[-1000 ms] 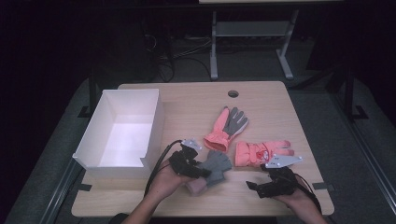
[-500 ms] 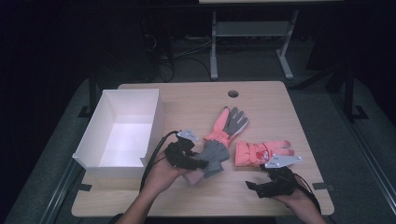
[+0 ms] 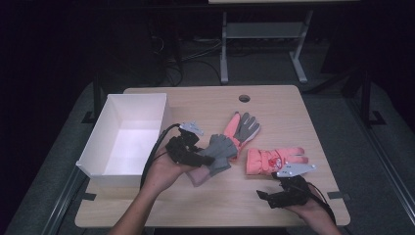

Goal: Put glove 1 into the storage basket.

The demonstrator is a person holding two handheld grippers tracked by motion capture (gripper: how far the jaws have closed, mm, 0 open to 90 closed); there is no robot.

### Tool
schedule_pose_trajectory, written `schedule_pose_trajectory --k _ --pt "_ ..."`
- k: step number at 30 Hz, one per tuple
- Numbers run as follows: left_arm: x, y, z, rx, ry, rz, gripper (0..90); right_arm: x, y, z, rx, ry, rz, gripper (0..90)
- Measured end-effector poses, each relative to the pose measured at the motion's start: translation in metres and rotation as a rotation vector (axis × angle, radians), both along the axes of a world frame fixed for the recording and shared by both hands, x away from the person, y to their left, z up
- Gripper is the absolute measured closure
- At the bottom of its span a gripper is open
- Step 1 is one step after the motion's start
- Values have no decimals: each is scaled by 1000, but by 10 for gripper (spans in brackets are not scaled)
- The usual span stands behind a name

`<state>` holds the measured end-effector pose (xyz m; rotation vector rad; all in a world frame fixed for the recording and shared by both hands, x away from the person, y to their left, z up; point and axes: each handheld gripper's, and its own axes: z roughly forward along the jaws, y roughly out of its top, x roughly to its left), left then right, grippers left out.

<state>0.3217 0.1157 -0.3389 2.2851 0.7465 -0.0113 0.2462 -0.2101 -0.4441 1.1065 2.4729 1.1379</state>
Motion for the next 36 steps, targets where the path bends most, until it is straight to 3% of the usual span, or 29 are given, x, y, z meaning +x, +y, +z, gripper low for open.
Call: schedule_pose_trajectory --k 5,13,25,32,36 --pt "5 10 17 3 -19 8 613 0 -1 0 -1 -1 -1 135" --pt "16 35 41 -37 -35 60 613 1 -1 -1 -4 2 -4 135" --pt "30 72 70 -12 -87 138 614 1 -2 0 3 -1 -2 135" --pt "35 91 77 -9 -100 193 614 -4 -2 1 16 7 11 135" --pt "38 106 77 -22 -99 244 615 -9 -7 1 -8 -11 39 135"
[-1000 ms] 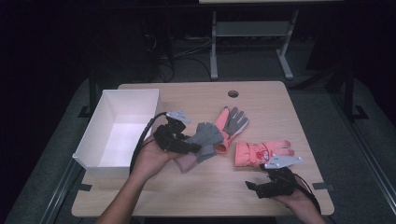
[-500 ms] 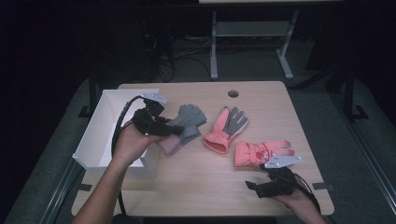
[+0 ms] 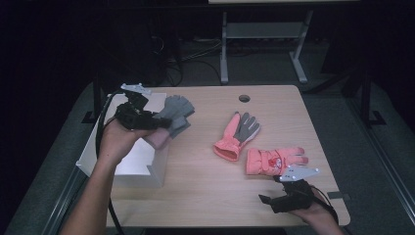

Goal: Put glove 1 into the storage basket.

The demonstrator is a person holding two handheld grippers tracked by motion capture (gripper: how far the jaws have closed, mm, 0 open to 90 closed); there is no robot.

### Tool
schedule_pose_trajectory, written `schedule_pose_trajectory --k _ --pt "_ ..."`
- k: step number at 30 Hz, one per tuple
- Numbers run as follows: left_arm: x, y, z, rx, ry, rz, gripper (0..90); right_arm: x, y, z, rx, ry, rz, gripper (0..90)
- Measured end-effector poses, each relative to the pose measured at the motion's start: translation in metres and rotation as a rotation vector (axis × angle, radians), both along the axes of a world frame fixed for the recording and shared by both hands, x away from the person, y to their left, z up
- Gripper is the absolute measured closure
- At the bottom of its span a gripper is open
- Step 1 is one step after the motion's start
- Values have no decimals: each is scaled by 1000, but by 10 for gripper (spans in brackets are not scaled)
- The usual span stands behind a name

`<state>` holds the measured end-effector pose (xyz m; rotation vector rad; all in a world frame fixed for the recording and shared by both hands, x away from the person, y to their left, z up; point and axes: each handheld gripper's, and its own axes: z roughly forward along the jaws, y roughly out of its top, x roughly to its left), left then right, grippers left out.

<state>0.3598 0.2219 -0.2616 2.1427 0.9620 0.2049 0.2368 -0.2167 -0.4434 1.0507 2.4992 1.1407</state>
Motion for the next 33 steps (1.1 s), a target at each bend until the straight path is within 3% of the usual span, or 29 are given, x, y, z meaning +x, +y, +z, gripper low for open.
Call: schedule_pose_trajectory --k 12,14,22,33 --pt "16 46 -3 4 -7 155 616 7 2 -2 5 5 29 135" --pt "22 58 -9 24 0 199 616 7 2 -2 6 6 30 135" --pt "34 82 -27 52 13 299 616 7 3 -2 3 8 29 135" --pt "52 102 -62 112 68 397 616 6 1 -3 6 8 22 135"
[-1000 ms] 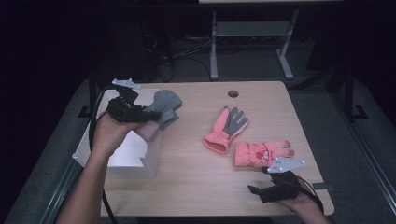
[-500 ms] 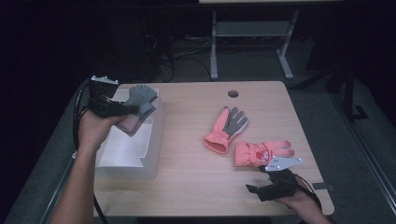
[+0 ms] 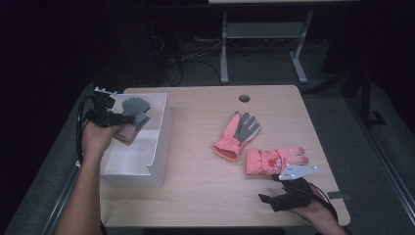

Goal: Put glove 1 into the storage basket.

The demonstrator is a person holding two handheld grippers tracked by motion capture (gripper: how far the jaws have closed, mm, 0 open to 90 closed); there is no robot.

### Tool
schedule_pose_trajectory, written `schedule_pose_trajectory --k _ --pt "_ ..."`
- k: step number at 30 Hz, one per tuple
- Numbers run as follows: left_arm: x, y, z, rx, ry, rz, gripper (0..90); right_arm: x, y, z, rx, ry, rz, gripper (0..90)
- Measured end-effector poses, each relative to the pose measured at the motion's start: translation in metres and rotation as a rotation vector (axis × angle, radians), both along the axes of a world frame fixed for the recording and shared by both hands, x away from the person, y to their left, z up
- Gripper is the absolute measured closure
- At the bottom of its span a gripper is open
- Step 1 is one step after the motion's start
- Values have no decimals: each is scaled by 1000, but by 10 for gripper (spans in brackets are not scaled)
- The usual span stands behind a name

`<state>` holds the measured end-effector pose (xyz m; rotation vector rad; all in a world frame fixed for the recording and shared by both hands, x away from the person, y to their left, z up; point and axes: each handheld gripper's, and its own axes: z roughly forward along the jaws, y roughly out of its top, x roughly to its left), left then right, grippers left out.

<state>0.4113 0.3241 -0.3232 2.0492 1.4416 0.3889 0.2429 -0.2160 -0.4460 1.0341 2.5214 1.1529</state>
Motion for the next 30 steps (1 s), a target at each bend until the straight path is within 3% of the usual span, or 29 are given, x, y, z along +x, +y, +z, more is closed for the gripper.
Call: schedule_pose_trajectory --k 4,7,10,15,19,25,26,27,30 --pt "7 2 -19 18 40 32 616 0 0 0 4 4 1 135" --pt "10 2 -26 38 54 38 614 0 0 0 2 5 5 135" --pt "15 2 -38 63 95 45 614 0 0 0 4 5 4 135" --pt "20 -1 -55 72 135 57 610 0 0 -1 4 4 5 135" --pt "23 -1 -68 109 162 61 601 -1 -1 -1 2 6 4 135" --pt "24 1 -87 129 221 81 539 -2 -2 -1 5 6 2 135" --pt "25 1 -88 148 234 76 505 -2 -2 -1 4 5 1 135" --pt "24 1 -89 150 237 82 465 -2 -2 -1 3 5 1 135" --pt "21 2 -86 140 182 104 378 -2 -1 0 5 7 2 135"
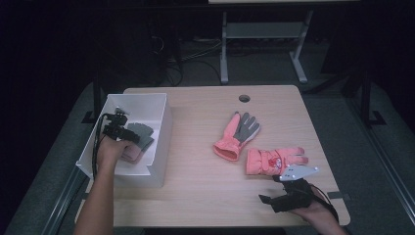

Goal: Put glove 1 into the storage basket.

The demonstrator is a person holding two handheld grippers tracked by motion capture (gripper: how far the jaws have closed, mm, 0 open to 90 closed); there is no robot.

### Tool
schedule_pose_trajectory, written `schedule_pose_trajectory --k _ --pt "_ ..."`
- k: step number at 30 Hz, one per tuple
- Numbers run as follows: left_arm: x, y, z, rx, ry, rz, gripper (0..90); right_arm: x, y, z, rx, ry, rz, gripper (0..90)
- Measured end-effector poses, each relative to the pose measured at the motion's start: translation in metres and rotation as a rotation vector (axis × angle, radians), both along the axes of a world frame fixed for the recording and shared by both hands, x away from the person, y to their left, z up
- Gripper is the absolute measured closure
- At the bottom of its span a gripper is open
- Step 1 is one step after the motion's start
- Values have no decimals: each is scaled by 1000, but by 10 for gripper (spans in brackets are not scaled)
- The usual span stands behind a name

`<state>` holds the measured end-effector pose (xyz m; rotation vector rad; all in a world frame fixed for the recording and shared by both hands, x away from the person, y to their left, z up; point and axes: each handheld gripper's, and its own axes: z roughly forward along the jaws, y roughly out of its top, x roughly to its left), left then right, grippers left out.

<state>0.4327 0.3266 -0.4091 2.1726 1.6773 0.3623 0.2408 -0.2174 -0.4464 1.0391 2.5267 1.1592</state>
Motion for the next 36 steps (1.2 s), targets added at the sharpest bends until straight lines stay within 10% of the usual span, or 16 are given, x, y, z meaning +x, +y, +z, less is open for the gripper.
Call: schedule_pose_trajectory --k 18,36 --pt "-21 -17 67 -134 -164 -137 189 0 1 0 -4 -4 7 135" --pt "-45 -118 114 -218 -233 -409 135 1 -3 0 5 3 -9 135"
